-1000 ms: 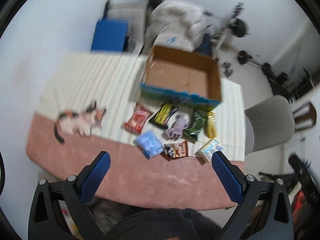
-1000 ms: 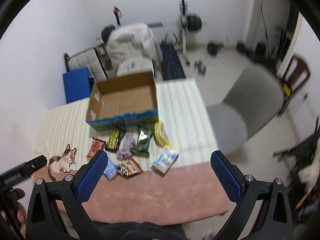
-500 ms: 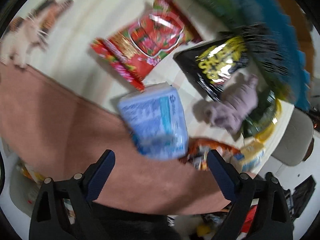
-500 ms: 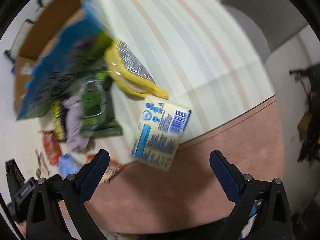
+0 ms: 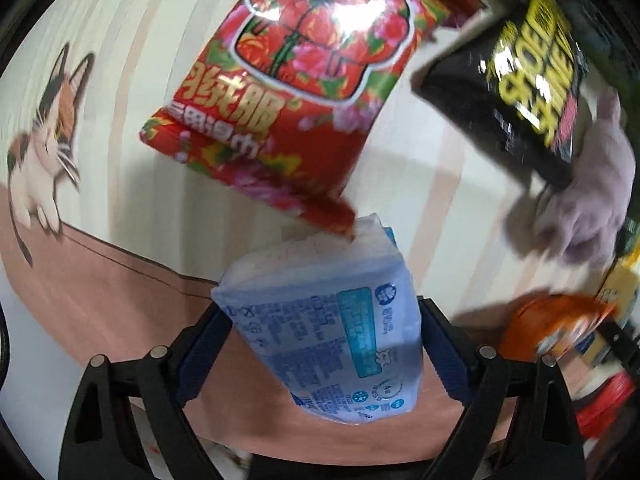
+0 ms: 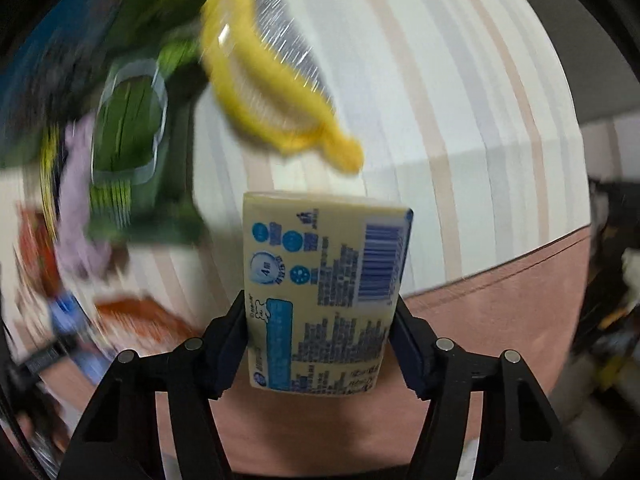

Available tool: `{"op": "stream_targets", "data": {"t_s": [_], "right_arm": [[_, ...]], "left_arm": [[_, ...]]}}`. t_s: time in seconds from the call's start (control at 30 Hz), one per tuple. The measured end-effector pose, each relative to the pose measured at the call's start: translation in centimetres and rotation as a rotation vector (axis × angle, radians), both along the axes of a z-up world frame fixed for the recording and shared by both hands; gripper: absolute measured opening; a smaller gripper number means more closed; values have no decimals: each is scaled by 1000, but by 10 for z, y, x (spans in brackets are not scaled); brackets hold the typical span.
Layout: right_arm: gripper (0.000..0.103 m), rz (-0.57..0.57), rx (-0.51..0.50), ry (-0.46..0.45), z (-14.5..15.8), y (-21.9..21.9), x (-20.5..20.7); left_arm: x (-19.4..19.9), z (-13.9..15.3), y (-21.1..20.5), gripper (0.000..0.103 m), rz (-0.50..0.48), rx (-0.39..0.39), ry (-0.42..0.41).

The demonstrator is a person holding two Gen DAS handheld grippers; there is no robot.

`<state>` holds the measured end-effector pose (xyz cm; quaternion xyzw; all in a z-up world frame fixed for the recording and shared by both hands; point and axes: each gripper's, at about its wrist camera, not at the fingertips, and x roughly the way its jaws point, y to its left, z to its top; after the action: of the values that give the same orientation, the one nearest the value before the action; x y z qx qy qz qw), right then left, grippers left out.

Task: Organize soft objects
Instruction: 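Carry both items into the cardboard box and open both grippers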

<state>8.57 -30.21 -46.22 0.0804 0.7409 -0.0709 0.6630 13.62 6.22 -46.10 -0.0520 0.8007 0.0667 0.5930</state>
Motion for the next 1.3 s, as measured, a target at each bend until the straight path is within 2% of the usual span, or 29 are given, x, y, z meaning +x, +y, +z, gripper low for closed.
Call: {"op": "stream_targets", "data": {"t_s": [0.07,0.17,0.23,0.33,0.37,0.4,0.5,0.57,0.67,0.77,0.87,0.93,0.97,1.03,1.1,1.2,1.23,1.3], "right_arm": [[67,25,-10,5,-4,5,-6],[69,-5,-12,7,-11,4,-9],[69,-29,-10,13,-21,1,-8],[67,-36,-30,-4,-30,6,-12],[66,-36,-31,-10,-31,9,-15],[66,-38,-32,-14,-33,11,-20],[65,-50,-25,-25,-30,18,-34],[65,-44,-19,-39,-23,22,-47],[65,-25,23,-83,0,34,-69],[65,20,85,-150,39,50,-86],[65,91,138,-232,85,76,-94],[65,129,167,-274,131,84,-58],[65,157,185,-295,151,83,-41],[65,195,213,-339,183,87,-14],[65,232,226,-368,205,102,22],[65,275,172,-400,222,106,81],[65,280,161,-399,220,107,104],[65,281,148,-385,208,103,146]], "left_arm": [[-10,-4,-4,93,-33,8,-9],[-21,-10,-11,93,-66,9,-26],[-26,-10,-20,87,-69,-15,-45],[-34,-7,-32,64,-86,-26,-74],[-39,-4,-36,53,-99,-25,-85],[-45,-4,-41,47,-113,-20,-92],[-63,-9,-50,41,-134,-18,-106],[-67,7,-60,40,-142,-26,-119],[-88,35,-70,40,-166,-62,-182],[-104,80,-83,40,-193,-109,-274],[-103,133,-103,40,-198,-191,-361],[-86,166,-117,40,-211,-248,-399],[-63,195,-106,40,-219,-264,-412],[-23,229,-105,40,-238,-290,-440],[16,238,-104,40,-246,-293,-459],[77,244,-108,41,-239,-266,-465],[100,247,-104,41,-225,-284,-446],[140,224,-109,41,-205,-297,-410]]}}
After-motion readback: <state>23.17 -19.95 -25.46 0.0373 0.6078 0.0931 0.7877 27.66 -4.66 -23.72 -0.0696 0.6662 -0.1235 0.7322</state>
